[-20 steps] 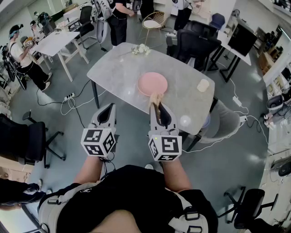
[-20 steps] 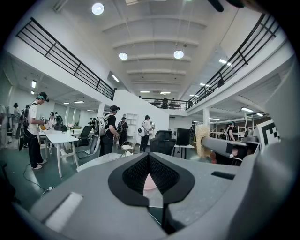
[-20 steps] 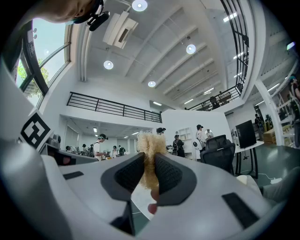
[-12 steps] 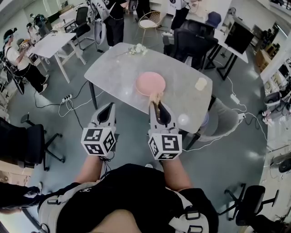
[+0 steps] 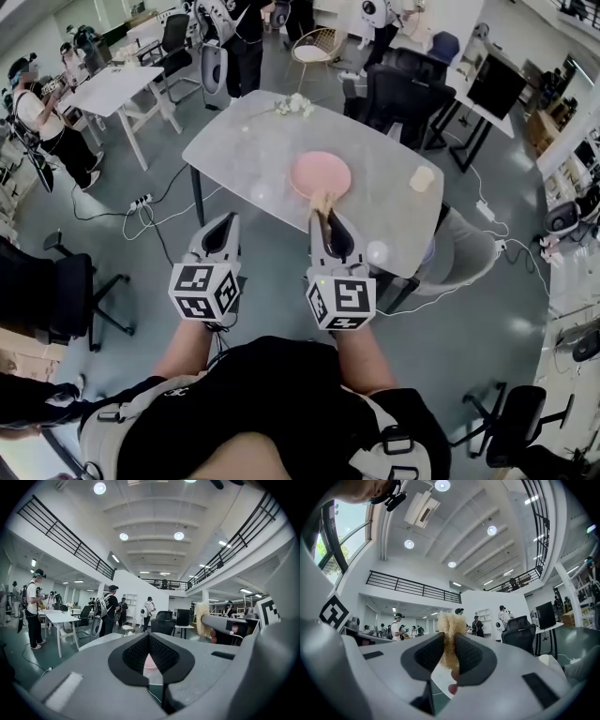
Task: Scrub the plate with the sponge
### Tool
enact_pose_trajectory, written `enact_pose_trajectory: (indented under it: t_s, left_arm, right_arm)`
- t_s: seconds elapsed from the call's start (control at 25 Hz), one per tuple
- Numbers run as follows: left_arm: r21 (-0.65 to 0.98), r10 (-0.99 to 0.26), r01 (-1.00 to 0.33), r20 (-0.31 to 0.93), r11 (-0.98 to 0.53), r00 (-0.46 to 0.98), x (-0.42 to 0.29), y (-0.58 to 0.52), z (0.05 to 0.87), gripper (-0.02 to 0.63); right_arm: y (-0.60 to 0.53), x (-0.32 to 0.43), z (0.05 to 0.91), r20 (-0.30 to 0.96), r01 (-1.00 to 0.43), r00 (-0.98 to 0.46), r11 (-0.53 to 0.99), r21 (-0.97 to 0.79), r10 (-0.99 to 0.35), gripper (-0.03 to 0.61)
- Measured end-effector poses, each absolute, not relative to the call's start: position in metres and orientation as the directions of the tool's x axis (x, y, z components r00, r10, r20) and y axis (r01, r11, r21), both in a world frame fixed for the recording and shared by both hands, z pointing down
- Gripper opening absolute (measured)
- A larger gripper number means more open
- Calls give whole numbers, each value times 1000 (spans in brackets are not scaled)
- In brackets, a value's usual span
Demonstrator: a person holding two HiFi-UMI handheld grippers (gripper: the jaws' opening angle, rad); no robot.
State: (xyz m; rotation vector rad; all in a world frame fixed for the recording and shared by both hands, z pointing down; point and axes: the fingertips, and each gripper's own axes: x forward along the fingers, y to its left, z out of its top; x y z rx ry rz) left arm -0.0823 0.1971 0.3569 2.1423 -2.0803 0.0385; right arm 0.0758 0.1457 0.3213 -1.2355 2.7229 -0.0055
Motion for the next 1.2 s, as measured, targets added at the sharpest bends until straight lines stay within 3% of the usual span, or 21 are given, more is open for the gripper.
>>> enact_pose_trajectory:
  t_s: [0.6, 1.2]
  left_arm:
    - [130, -987, -991, 150, -39, 59, -118, 203, 383, 5]
    - [68, -985, -997, 166, -25, 36, -126, 48, 382, 5]
  right_arm:
    - [147, 50, 338, -107, -785, -608, 616, -65, -787, 72]
    - [-18, 38, 349, -107, -769, -623, 631, -99, -775, 72]
